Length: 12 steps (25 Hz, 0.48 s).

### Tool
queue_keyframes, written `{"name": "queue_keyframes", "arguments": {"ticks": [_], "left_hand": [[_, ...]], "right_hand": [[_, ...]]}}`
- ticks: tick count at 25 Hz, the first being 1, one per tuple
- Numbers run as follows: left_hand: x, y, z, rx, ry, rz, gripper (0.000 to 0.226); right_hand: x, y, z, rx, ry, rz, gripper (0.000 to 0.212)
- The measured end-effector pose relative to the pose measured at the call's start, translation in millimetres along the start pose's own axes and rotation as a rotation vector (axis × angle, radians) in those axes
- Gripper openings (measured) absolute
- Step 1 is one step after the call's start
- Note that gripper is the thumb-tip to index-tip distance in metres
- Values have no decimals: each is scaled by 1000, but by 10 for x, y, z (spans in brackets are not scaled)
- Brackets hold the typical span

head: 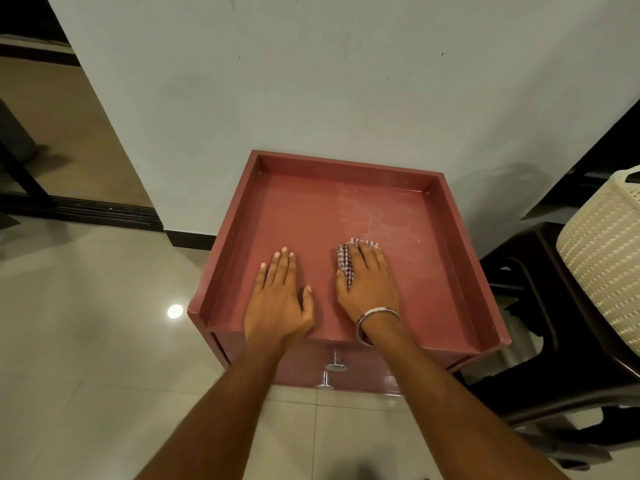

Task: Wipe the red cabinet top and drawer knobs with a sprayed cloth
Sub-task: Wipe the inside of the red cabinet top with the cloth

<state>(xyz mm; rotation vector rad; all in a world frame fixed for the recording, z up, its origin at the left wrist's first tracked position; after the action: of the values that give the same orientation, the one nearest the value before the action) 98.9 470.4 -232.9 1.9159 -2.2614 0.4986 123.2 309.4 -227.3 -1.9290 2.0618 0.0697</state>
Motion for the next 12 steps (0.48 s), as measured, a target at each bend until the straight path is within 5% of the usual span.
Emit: {"name": "queue_keyframes", "arguments": {"ticks": [7, 12], "left_hand": [[-36, 6, 26, -16, -10, -3, 72], [-16, 2, 17, -15, -6, -2, 71]], "right_hand": [[249, -188, -4, 32, 21, 139, 65], [-78, -214, 116, -4, 1, 1, 65]]}}
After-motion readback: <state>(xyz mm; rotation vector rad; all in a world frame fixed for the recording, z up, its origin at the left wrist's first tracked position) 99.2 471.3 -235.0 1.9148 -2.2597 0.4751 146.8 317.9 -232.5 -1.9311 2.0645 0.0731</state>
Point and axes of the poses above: each hand's wrist, its own y-axis away from the middle knuckle, its own z-axis out of the palm, x = y × z, the point moved 8 cm from there along -y, towards the middle knuckle, and after that the axes turned 1 degree about x, right-handed, at the moved point
